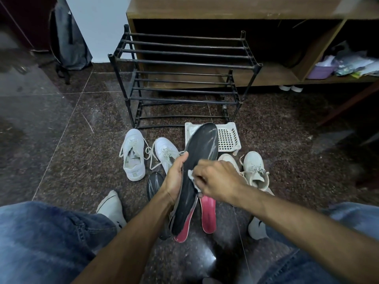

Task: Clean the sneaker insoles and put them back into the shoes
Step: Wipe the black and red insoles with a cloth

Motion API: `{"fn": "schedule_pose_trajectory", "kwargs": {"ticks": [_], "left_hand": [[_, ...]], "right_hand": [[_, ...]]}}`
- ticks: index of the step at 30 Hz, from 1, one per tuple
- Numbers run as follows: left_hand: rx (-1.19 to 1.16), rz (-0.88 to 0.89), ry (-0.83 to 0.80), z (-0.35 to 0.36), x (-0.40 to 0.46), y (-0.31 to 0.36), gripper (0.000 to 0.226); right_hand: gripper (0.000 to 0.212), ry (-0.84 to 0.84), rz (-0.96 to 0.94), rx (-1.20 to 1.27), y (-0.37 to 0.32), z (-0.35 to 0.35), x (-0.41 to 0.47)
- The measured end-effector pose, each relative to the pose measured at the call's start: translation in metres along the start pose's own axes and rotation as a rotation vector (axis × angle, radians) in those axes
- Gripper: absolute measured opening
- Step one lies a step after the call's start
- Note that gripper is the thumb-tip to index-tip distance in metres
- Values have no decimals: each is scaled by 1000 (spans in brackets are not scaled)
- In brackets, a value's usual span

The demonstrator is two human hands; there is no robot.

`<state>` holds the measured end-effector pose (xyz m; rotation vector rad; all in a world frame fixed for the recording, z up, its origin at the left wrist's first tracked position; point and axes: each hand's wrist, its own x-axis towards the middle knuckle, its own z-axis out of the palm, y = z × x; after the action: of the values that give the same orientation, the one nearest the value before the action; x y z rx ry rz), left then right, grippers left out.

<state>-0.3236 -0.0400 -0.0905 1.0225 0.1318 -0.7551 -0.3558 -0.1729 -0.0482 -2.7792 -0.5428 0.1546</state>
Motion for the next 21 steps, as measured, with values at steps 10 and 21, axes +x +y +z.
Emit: {"fn": "schedule_pose_trajectory", "kwargs": {"ticks": [10,21], "left_hand": [[23,9,40,1,5,-4,69],[173,54,102,-5,6,1,67]], "right_hand": [[10,47,268,72,-1,-5,19],[15,106,261,87,21,-5,19]]}}
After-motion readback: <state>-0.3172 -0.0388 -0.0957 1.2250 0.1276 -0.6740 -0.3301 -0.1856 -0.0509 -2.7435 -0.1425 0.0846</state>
